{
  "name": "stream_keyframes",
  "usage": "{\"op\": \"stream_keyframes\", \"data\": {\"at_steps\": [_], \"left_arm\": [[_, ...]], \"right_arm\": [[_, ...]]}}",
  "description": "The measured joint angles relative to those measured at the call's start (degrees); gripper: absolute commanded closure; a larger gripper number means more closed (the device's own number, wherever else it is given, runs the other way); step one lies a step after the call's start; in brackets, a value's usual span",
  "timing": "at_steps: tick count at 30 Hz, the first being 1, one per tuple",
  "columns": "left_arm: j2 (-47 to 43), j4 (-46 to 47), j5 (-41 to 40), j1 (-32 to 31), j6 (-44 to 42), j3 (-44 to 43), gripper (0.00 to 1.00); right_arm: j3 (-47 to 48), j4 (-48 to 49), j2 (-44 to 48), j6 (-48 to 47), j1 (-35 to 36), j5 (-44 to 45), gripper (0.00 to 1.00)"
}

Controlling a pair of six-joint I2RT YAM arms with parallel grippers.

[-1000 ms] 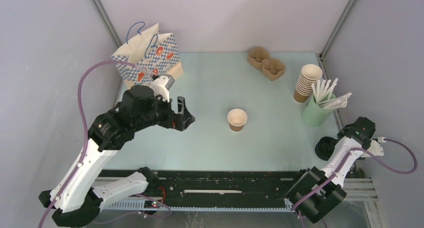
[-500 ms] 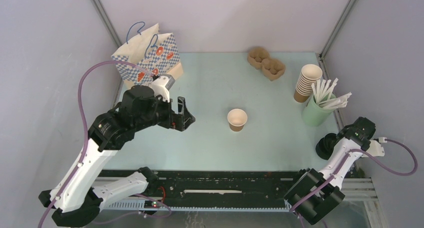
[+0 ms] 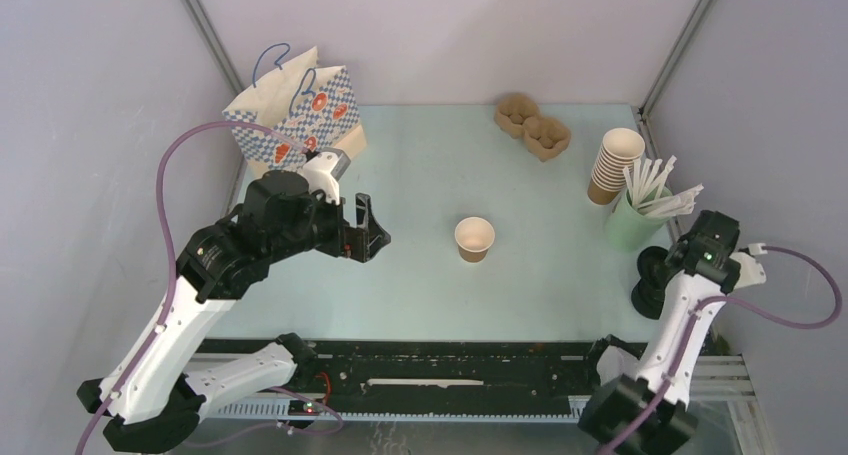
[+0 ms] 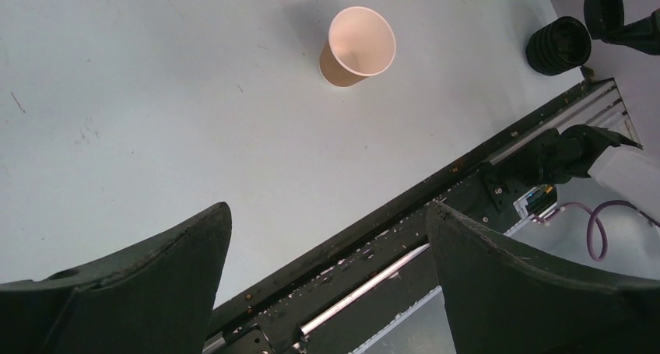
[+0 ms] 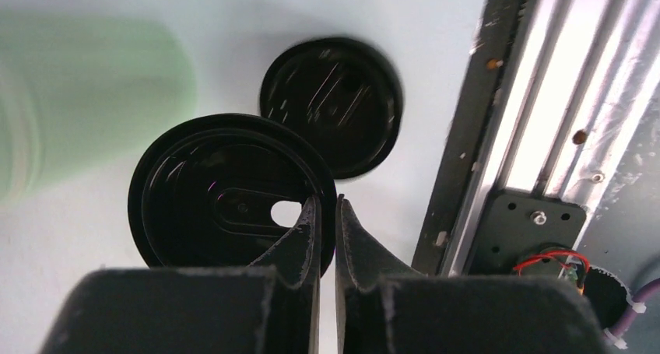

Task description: Pack the takeout coffee

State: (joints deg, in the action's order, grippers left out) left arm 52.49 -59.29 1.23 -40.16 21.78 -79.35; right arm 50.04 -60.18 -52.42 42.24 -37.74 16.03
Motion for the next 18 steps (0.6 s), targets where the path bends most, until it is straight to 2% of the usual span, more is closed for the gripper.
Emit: {"op": "stream_keyframes", "data": {"at_steps": [5, 7, 9, 12, 14, 16, 18], "left_arm": [[0.6, 0.0, -0.4, 0.0, 0.1, 0.0, 0.0], [1.7, 0.0, -0.6, 0.0, 0.2, 0.0, 0.0], [3.3, 0.0, -0.6, 0.0, 0.7, 0.0, 0.0], [6.9, 0.4, 0.5, 0.0, 2.2, 0.0, 0.0], [10.3, 1.1, 1.8, 0.0, 3.3, 0.0, 0.01], [13.7, 2.1, 3.6, 0.0, 4.5, 0.0, 0.04], [16.5, 3.4, 5.7, 0.0, 5.7, 0.0, 0.03]], "right_arm": [[1.6, -5.9, 6.3, 1.7, 14.3, -3.0, 0.96], [2.3, -6.3, 7.3, 1.6, 23.6, -5.0, 0.96], [3.0, -4.1, 6.8, 0.2, 36.9, -8.4, 0.96], [5.3, 0.6, 1.0, -4.2, 54.1, -12.4, 0.95], [8.9, 3.9, -5.6, -7.9, 62.5, -16.2, 0.95], [12.3, 8.4, -13.0, -11.4, 68.2, -20.9, 0.95], [13.7, 12.5, -17.6, -14.1, 71.1, -26.5, 0.95]]}}
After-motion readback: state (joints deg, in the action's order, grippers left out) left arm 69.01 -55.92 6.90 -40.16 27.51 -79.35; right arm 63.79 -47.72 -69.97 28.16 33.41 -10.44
